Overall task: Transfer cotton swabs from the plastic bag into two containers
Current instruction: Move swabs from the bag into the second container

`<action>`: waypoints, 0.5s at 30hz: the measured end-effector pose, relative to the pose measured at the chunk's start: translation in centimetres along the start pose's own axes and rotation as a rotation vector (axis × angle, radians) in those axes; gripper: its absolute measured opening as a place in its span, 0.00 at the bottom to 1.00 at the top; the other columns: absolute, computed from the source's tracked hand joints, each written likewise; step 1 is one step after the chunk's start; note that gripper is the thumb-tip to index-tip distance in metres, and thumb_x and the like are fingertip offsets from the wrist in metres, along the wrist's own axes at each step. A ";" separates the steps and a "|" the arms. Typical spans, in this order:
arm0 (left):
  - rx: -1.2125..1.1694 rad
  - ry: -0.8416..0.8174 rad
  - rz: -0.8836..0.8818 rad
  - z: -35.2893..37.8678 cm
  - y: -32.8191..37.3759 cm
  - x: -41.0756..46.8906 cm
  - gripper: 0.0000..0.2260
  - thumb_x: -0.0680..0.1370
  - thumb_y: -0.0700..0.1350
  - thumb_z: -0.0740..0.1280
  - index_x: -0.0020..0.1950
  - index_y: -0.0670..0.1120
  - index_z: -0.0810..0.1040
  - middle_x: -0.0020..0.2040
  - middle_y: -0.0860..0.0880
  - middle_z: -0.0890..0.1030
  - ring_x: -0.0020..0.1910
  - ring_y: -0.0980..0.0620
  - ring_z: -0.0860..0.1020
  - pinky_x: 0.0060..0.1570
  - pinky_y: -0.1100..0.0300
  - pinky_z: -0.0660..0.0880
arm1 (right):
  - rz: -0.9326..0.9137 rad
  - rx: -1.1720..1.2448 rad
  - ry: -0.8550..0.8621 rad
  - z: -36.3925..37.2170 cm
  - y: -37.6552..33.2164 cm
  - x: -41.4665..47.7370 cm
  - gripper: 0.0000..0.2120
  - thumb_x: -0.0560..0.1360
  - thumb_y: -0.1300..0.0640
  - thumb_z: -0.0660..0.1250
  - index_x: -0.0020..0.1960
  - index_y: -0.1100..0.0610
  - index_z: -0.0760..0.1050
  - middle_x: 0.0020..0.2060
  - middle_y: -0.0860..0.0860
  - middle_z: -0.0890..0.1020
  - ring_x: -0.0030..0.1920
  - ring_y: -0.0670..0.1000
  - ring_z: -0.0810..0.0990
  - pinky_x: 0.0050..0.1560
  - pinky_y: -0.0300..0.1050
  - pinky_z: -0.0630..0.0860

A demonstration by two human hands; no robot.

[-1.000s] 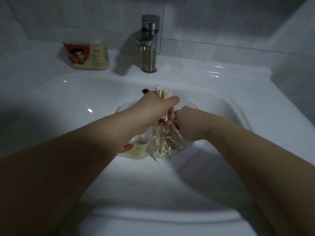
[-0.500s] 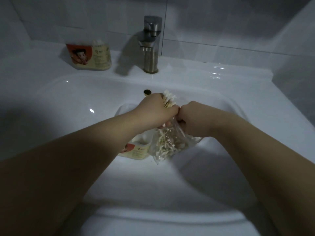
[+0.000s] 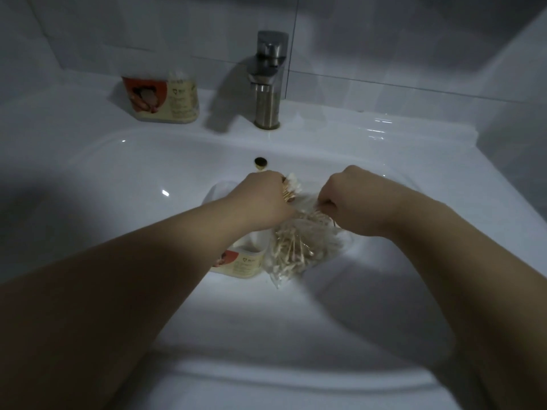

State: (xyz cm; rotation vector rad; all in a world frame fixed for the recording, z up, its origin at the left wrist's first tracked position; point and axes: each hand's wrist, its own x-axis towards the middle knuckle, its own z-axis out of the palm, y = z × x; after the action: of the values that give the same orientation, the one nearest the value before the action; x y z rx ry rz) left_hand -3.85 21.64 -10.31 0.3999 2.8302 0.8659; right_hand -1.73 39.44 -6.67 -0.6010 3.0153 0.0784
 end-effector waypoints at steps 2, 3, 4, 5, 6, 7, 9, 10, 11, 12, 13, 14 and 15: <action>0.011 0.021 0.008 0.0 0.0 0.1 0.08 0.75 0.46 0.71 0.42 0.46 0.74 0.39 0.47 0.80 0.39 0.47 0.80 0.38 0.55 0.75 | -0.014 0.037 0.025 -0.2 0.2 0.0 0.10 0.79 0.58 0.63 0.44 0.56 0.82 0.41 0.55 0.84 0.44 0.59 0.80 0.48 0.50 0.79; 0.024 0.032 0.014 -0.1 0.0 0.1 0.08 0.75 0.48 0.71 0.41 0.46 0.74 0.39 0.47 0.79 0.40 0.48 0.79 0.37 0.55 0.75 | -0.013 0.065 0.047 -0.4 0.3 -0.1 0.10 0.80 0.57 0.63 0.43 0.54 0.81 0.41 0.55 0.84 0.44 0.58 0.79 0.48 0.49 0.78; 0.037 0.037 0.017 -0.1 0.0 0.1 0.10 0.76 0.49 0.71 0.41 0.47 0.73 0.39 0.48 0.78 0.39 0.48 0.78 0.36 0.57 0.73 | -0.013 0.085 0.076 -0.5 0.4 -0.1 0.10 0.80 0.57 0.63 0.42 0.52 0.80 0.40 0.54 0.82 0.43 0.58 0.78 0.46 0.47 0.75; 0.047 0.033 0.016 -0.1 -0.1 0.1 0.12 0.76 0.51 0.71 0.40 0.48 0.72 0.39 0.48 0.78 0.39 0.49 0.77 0.34 0.58 0.72 | -0.017 0.095 0.107 -0.6 0.5 -0.1 0.11 0.80 0.57 0.63 0.41 0.50 0.78 0.38 0.53 0.81 0.43 0.58 0.77 0.44 0.46 0.72; 0.047 0.025 0.010 0.0 -0.1 0.1 0.12 0.76 0.52 0.71 0.40 0.48 0.72 0.38 0.49 0.78 0.39 0.50 0.77 0.34 0.59 0.71 | -0.029 0.098 0.133 -0.6 0.4 -0.1 0.12 0.80 0.58 0.63 0.39 0.48 0.76 0.36 0.52 0.79 0.43 0.58 0.76 0.43 0.46 0.70; 0.040 0.019 0.001 0.0 -0.2 0.1 0.12 0.76 0.52 0.71 0.40 0.48 0.72 0.38 0.49 0.78 0.39 0.50 0.78 0.34 0.59 0.72 | -0.043 0.098 0.150 -0.7 0.3 -0.2 0.12 0.81 0.58 0.62 0.40 0.48 0.74 0.36 0.52 0.79 0.42 0.58 0.75 0.43 0.46 0.69; 0.029 0.019 -0.010 0.0 -0.2 0.1 0.11 0.76 0.49 0.71 0.39 0.48 0.72 0.38 0.49 0.79 0.39 0.49 0.79 0.35 0.59 0.73 | -0.069 0.096 0.176 -0.7 0.1 -0.2 0.11 0.81 0.58 0.62 0.41 0.48 0.72 0.38 0.54 0.82 0.43 0.58 0.76 0.44 0.48 0.71; 0.029 0.021 -0.012 -0.1 -0.2 0.1 0.11 0.76 0.49 0.71 0.39 0.48 0.72 0.38 0.49 0.79 0.39 0.49 0.79 0.35 0.58 0.74 | -0.075 0.094 0.183 -0.7 0.1 -0.2 0.11 0.81 0.58 0.62 0.41 0.48 0.71 0.39 0.54 0.82 0.43 0.59 0.76 0.44 0.48 0.72; 0.030 0.024 -0.011 -0.1 -0.1 0.1 0.10 0.76 0.49 0.70 0.39 0.48 0.72 0.37 0.48 0.79 0.39 0.48 0.79 0.36 0.58 0.74 | -0.072 0.094 0.187 -0.7 0.2 -0.3 0.11 0.82 0.58 0.62 0.41 0.48 0.71 0.38 0.55 0.82 0.42 0.60 0.76 0.43 0.48 0.72; 0.028 0.030 -0.011 -0.2 -0.1 0.1 0.10 0.76 0.49 0.70 0.39 0.48 0.72 0.37 0.48 0.79 0.39 0.48 0.79 0.36 0.57 0.74 | -0.062 0.098 0.186 -0.7 0.3 -0.3 0.10 0.81 0.58 0.62 0.42 0.50 0.73 0.38 0.55 0.81 0.42 0.60 0.75 0.43 0.48 0.71; 0.017 0.038 -0.015 -0.2 -0.1 0.0 0.11 0.76 0.49 0.70 0.39 0.48 0.72 0.38 0.48 0.79 0.39 0.48 0.79 0.37 0.57 0.75 | -0.048 0.105 0.182 -0.8 0.4 -0.4 0.10 0.81 0.58 0.62 0.42 0.51 0.75 0.37 0.55 0.80 0.40 0.59 0.74 0.42 0.47 0.70; -0.001 0.044 -0.020 -0.2 0.0 0.0 0.11 0.76 0.50 0.70 0.39 0.48 0.73 0.38 0.48 0.79 0.39 0.48 0.80 0.37 0.56 0.77 | -0.035 0.110 0.176 -0.9 0.5 -0.4 0.11 0.81 0.58 0.62 0.40 0.51 0.75 0.36 0.55 0.80 0.40 0.58 0.73 0.41 0.47 0.69; -0.018 0.053 -0.024 -0.2 0.0 -0.1 0.11 0.76 0.50 0.70 0.39 0.48 0.73 0.38 0.47 0.79 0.39 0.48 0.80 0.37 0.56 0.78 | -0.025 0.112 0.172 -0.9 0.6 -0.5 0.13 0.81 0.58 0.62 0.37 0.50 0.73 0.36 0.55 0.80 0.39 0.58 0.73 0.40 0.47 0.68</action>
State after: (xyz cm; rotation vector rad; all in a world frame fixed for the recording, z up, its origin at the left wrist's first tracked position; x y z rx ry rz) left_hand -3.85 21.50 -10.15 0.3453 2.8667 0.9093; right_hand -1.55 40.14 -5.67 -0.6662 3.1488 -0.1511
